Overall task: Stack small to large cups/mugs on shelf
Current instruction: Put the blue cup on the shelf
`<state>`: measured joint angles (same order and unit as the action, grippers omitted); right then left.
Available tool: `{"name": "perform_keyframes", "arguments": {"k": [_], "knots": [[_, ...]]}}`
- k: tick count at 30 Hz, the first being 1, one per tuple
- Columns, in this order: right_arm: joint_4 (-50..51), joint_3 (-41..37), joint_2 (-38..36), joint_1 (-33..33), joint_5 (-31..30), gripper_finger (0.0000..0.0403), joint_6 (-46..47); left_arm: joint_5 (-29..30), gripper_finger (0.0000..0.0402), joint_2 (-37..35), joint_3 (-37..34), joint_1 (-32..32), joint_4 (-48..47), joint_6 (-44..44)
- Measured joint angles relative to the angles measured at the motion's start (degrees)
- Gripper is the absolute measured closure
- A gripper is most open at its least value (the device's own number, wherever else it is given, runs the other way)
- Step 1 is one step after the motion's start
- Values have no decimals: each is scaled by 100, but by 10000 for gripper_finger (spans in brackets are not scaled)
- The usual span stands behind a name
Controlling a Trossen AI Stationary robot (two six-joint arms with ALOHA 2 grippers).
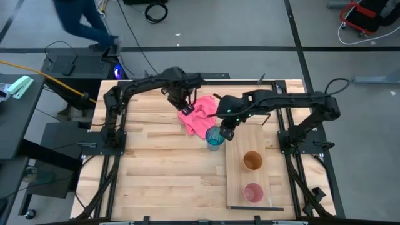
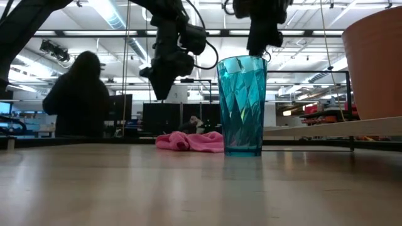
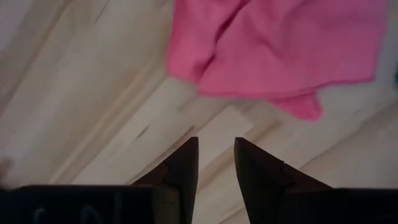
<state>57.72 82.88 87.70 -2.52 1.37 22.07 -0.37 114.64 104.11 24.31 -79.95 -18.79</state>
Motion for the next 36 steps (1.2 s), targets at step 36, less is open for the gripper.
{"name": "perform_keyframes", "arguments": {"k": [36], "knots": [[58, -48, 703, -85, -236, 300, -159, -233, 291, -10, -102, -80, 790, -8]]}}
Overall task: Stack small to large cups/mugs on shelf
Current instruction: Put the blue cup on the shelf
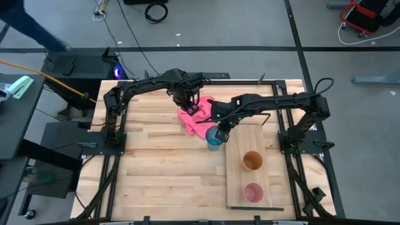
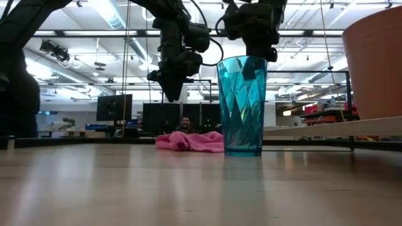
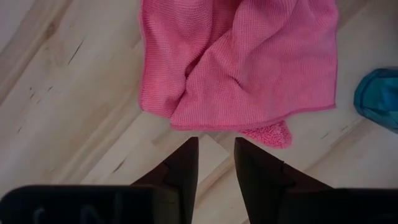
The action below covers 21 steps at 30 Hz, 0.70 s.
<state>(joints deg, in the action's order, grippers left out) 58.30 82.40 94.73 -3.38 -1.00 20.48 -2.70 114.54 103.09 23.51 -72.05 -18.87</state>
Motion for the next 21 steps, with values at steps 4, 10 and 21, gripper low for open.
{"name": "perform_keyframes", "arguments": {"k": [4, 10, 21], "knots": [[10, -8, 45, 0, 11, 300, -10, -4, 290, 0, 0, -1, 14, 0], [30, -23, 55, 0, 20, 300, -8, -4, 288, 0, 0, -2, 58, 3], [26, -25, 55, 0, 22, 300, 52, -4, 294, 0, 0, 0, 111, 2]]}}
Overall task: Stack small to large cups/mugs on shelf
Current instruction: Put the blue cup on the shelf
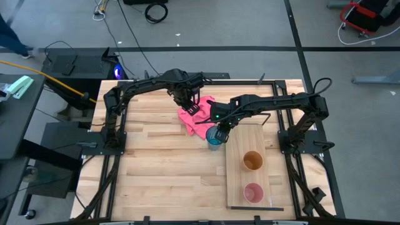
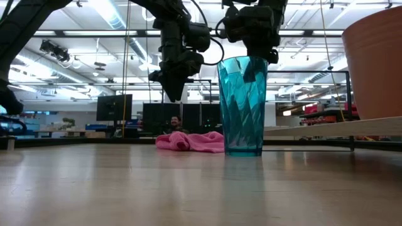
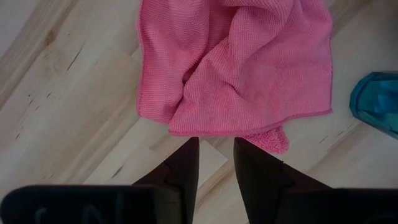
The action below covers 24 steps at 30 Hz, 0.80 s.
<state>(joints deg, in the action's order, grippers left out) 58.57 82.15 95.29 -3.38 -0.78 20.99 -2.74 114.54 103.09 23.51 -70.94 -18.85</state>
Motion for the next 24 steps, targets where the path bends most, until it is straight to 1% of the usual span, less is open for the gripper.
{"name": "perform_keyframes", "arguments": {"k": [7, 17, 20, 24], "knots": [[-35, -7, 135, 0, 7, 300, 24, 2, 294, 0, 0, 0, 16, 0], [7, -7, 105, -19, 5, 301, 44, -7, 294, 0, 0, -2, 55, -1], [6, -7, 105, -46, 5, 313, 46, -9, 294, 0, 0, -2, 55, -2], [8, -7, 103, -79, 3, 347, 46, -9, 294, 0, 0, -15, 70, -1]]}}
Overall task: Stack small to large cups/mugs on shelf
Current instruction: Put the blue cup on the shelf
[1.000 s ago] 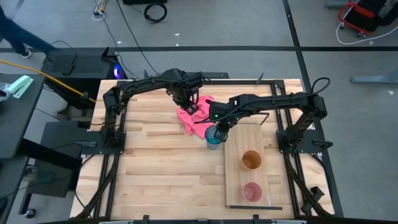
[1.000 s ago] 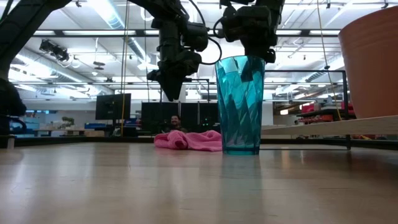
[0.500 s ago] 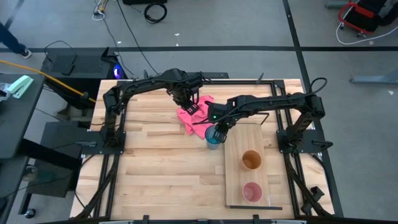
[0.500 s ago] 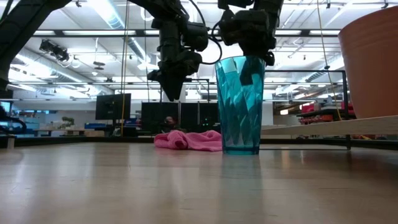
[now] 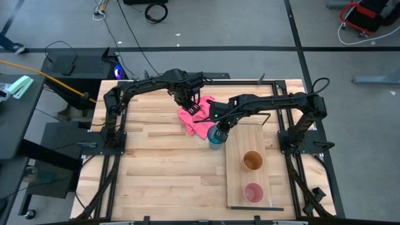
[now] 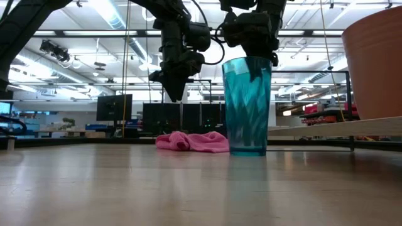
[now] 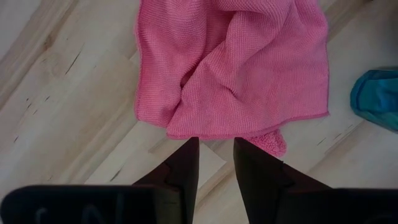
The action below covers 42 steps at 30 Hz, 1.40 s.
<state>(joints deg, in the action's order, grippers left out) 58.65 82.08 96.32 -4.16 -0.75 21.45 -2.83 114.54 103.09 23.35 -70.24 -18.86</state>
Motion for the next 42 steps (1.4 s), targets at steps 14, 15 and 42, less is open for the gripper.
{"name": "perform_keyframes", "arguments": {"k": [14, 15, 42], "knots": [[30, 29, -5, -20, 82, 396, -186, -11, 294, 0, 0, -103, 189, -1], [77, 66, -5, -17, 121, 396, -202, -11, 294, 0, 0, -109, 242, -1], [3136, 2476, -789, 24, -373, 397, -249, -2, 294, 0, 0, -118, 402, 71]]}}
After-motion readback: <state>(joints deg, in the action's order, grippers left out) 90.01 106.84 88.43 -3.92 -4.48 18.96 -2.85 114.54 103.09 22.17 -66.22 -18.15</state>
